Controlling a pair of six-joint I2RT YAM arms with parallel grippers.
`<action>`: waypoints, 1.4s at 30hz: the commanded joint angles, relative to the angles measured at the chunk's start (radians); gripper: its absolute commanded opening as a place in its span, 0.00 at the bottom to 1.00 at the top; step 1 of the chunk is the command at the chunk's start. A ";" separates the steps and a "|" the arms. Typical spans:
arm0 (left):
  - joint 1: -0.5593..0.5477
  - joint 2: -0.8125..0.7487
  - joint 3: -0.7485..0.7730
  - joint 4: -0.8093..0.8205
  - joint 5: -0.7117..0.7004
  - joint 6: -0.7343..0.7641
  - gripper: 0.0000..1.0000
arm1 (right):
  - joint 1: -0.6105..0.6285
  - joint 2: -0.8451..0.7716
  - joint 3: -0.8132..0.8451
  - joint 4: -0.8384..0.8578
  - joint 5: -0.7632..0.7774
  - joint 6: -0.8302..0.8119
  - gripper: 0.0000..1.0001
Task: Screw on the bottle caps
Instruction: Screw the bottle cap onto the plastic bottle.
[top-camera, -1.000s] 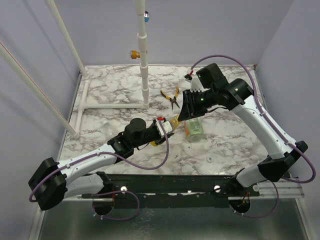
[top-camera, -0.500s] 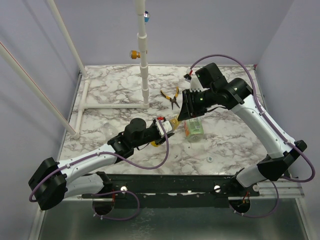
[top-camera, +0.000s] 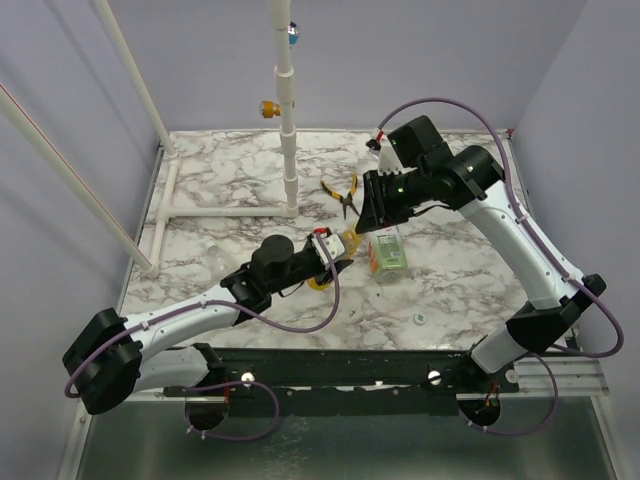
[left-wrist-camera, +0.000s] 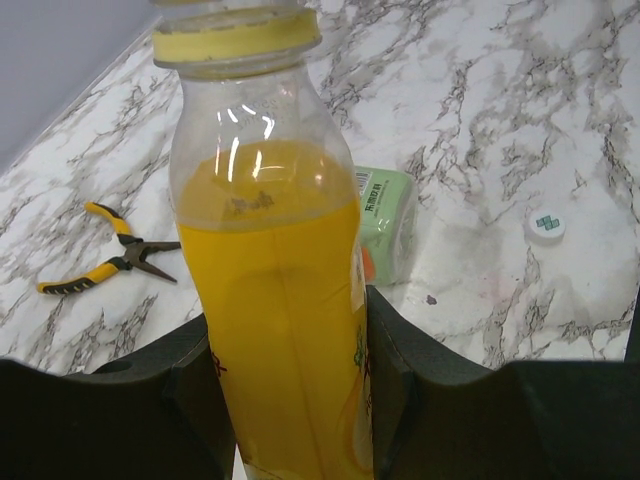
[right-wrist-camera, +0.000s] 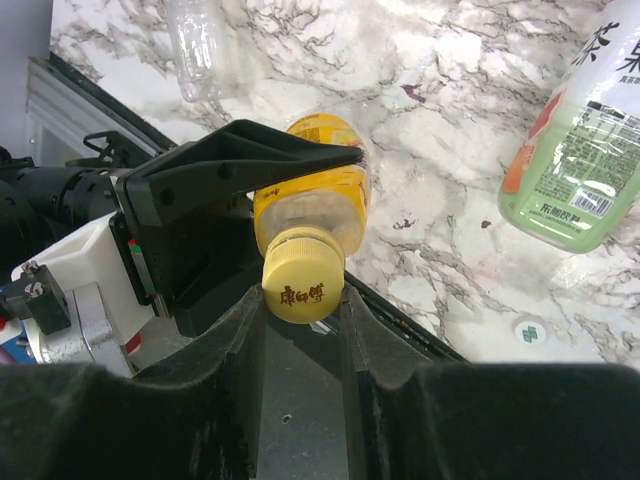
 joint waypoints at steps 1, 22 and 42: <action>-0.017 0.005 0.036 0.212 0.056 0.007 0.00 | 0.027 0.053 0.033 -0.037 0.037 -0.018 0.26; -0.016 0.095 -0.015 0.321 0.006 -0.023 0.00 | 0.030 0.076 0.117 -0.083 0.118 -0.010 0.34; -0.015 0.123 -0.032 0.332 0.001 -0.034 0.00 | 0.030 0.051 0.121 -0.089 0.156 0.003 0.44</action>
